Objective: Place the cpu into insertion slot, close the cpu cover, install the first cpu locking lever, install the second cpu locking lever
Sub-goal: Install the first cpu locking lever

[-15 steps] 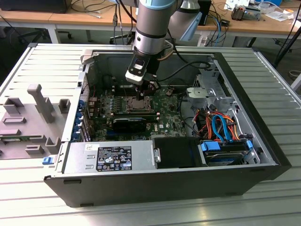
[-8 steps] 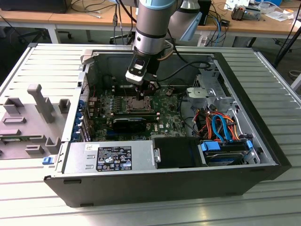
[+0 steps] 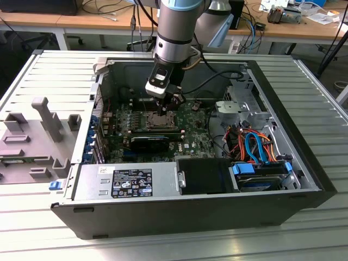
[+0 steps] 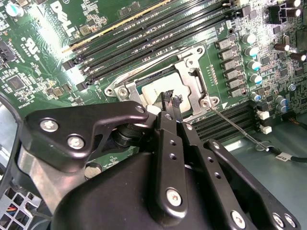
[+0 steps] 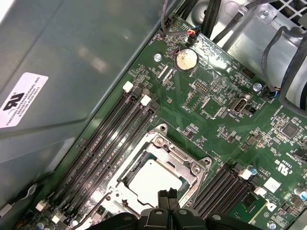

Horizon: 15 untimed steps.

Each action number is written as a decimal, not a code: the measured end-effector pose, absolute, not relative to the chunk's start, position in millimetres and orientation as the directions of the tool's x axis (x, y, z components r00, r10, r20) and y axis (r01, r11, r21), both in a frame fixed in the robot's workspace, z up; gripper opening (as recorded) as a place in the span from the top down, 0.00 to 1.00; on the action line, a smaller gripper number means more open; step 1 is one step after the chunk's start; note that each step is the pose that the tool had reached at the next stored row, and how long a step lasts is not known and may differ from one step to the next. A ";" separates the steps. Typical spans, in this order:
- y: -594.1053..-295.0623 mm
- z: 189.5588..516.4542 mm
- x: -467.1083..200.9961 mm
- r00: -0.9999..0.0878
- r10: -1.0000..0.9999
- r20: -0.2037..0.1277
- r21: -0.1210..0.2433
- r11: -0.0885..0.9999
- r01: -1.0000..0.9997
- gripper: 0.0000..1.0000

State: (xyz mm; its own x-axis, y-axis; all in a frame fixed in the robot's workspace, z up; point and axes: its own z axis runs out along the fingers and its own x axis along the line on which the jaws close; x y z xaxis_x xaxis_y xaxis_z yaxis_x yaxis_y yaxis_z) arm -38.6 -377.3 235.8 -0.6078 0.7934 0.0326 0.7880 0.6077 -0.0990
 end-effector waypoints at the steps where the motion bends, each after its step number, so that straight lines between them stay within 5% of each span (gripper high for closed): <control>1: -377.3 235.8 -38.6 -0.608 0.793 0.033 -0.099 0.608 0.788 0.89; 15: -377.3 235.8 -38.6 -0.617 0.787 0.033 -0.099 0.617 0.781 0.89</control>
State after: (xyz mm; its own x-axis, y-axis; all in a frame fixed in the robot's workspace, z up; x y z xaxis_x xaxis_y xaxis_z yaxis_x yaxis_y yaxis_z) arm -38.6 -377.3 235.8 -0.6167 0.7865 0.0326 0.7811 0.6165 -0.0989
